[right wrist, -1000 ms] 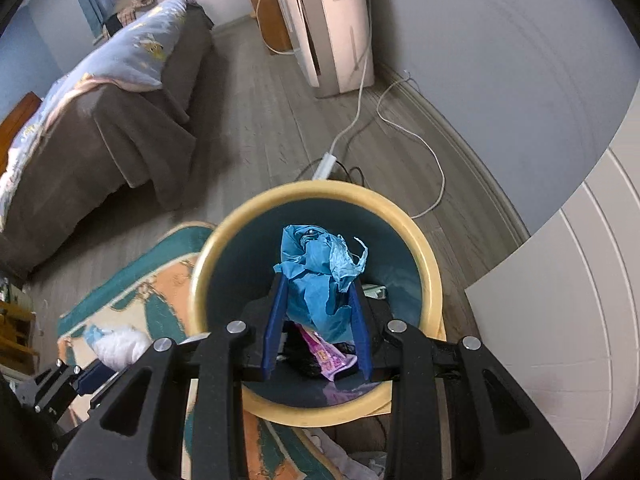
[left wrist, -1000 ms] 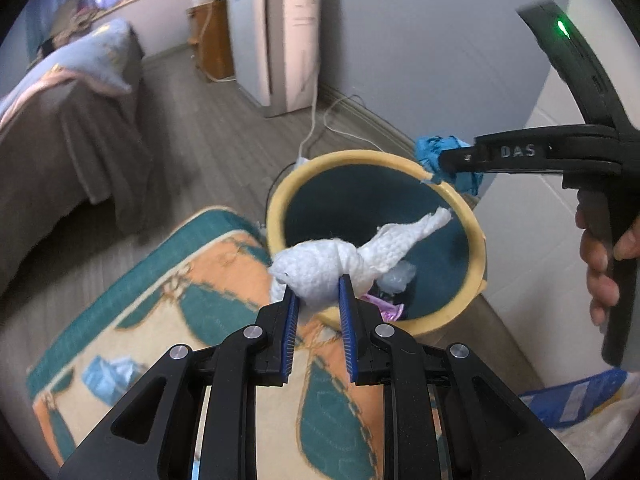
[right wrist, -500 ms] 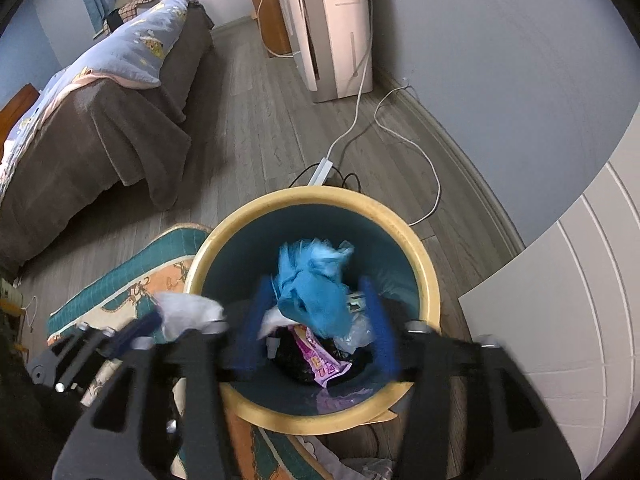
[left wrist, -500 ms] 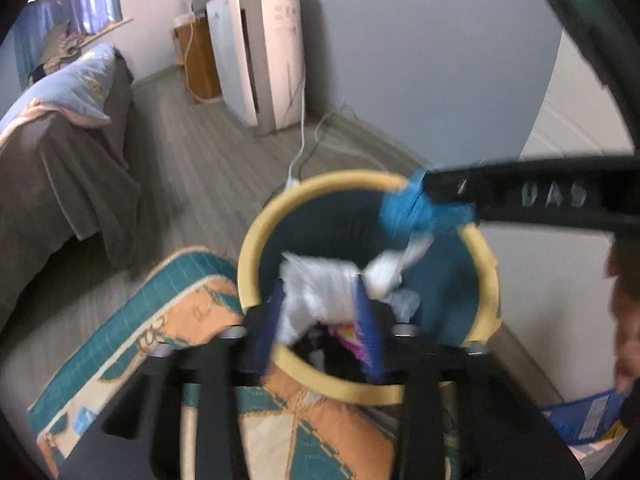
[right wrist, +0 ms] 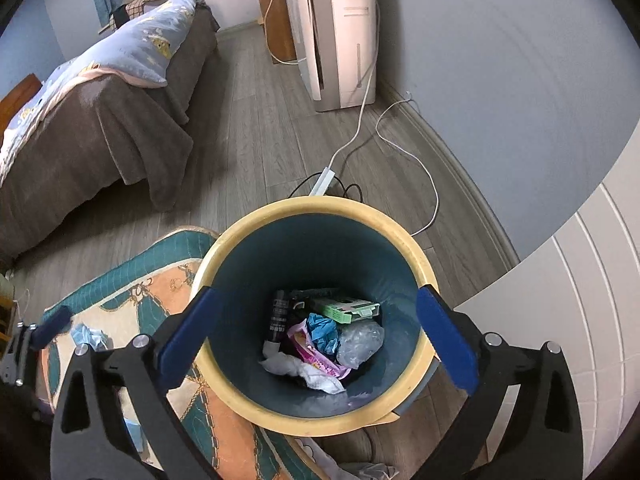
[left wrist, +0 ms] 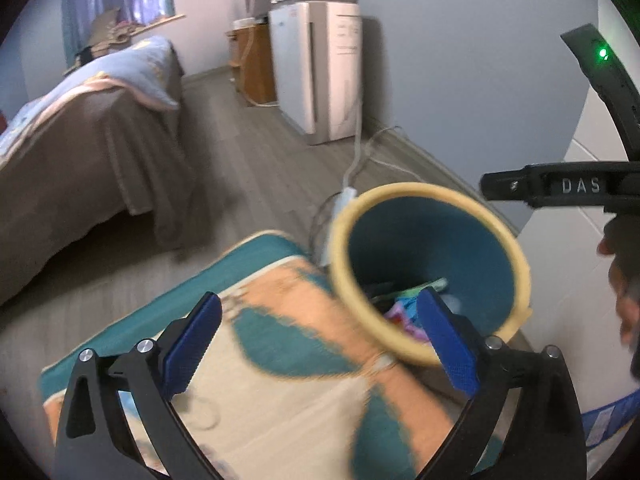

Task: Collect trash
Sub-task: 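Move both tools back over the masks and tissues on the cushion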

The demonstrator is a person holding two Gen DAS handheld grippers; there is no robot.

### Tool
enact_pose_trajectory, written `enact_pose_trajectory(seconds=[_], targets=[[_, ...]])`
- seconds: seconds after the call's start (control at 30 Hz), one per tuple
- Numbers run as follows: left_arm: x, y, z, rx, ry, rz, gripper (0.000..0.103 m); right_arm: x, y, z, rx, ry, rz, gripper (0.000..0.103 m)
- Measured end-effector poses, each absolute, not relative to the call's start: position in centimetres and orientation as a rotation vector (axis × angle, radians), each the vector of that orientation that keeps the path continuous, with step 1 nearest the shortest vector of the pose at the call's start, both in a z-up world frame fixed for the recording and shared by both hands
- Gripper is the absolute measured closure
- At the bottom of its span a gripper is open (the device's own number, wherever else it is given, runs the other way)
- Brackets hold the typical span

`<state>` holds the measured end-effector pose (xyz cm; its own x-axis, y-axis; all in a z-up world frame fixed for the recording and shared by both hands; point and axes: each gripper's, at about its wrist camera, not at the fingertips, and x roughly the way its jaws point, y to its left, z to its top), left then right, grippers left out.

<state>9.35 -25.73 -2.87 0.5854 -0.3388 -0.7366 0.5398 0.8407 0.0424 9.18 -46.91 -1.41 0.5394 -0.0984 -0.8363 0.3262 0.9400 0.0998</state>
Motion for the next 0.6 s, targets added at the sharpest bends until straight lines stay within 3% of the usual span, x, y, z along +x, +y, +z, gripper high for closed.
enact_pose_trajectory(seconds=[0.4, 0.6], targets=[[7.9, -9.7, 0.1, 0.259, 0.885, -0.184, 0.005, 10.2, -39.1, 0.0, 0.125, 0.915, -0.08, 0.006], [7.2, -2.9, 0.9, 0.05, 0.875, -0.133, 0.005, 10.6, -33.2, -0.6, 0.011, 0.904, 0.038, 0.006]])
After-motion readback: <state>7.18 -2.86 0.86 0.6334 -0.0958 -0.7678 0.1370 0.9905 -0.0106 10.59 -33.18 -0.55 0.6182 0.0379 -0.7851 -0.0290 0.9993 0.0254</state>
